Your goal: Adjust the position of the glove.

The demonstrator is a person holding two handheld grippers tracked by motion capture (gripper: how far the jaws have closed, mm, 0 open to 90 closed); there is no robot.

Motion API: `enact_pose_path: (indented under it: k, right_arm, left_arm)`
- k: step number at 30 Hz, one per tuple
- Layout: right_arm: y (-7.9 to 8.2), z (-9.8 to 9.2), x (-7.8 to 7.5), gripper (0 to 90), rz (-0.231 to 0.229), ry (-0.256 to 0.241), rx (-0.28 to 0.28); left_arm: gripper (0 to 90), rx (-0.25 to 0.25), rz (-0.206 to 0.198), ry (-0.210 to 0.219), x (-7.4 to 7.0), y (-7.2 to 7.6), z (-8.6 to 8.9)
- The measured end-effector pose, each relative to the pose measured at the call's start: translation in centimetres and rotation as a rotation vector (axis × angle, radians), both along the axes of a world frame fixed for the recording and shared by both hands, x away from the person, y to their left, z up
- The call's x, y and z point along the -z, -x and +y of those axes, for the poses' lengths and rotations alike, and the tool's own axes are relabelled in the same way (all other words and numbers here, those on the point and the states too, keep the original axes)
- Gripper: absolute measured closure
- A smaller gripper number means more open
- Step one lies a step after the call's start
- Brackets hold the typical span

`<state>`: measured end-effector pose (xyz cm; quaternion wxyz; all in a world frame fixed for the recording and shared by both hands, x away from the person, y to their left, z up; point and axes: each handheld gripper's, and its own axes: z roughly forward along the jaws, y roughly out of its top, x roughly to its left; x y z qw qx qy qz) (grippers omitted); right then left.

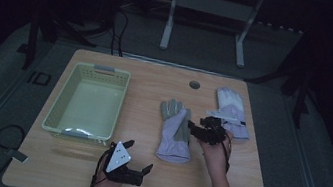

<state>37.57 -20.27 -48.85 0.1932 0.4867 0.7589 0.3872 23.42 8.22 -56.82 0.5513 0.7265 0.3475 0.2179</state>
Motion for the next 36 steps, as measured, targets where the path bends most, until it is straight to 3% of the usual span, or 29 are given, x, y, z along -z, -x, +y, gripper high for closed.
enact_pose_path:
  k: [6,14,23,27,29,36]
  right_arm:
    - [-0.4,-2.0,-1.7,44.4,-0.046,-0.004,0.018]
    - [-1.8,-5.9,-3.6,46.5,-0.103,0.043,0.069]
    - [-4.0,-10.2,-4.6,50.2,-0.120,0.077,0.134]
    - [-5.4,-11.7,-4.2,50.8,-0.099,0.072,0.158]
    - [-6.0,-11.8,-3.7,50.7,-0.087,0.118,0.163]
    - [-8.4,-12.4,-2.2,51.0,-0.030,0.089,0.173]
  left_arm:
    - [0.0,0.000,-0.001,-0.001,0.0,0.0,0.0]
    - [0.0,-0.002,0.002,0.000,0.0,0.0,0.0]
    - [0.0,-0.004,0.003,0.001,0.0,0.0,0.0]
    - [0.0,-0.004,0.004,0.000,0.0,0.0,0.0]
    - [0.0,-0.004,0.004,0.000,0.0,0.0,0.0]
    - [0.0,-0.005,0.006,0.002,0.0,-0.1,0.1]
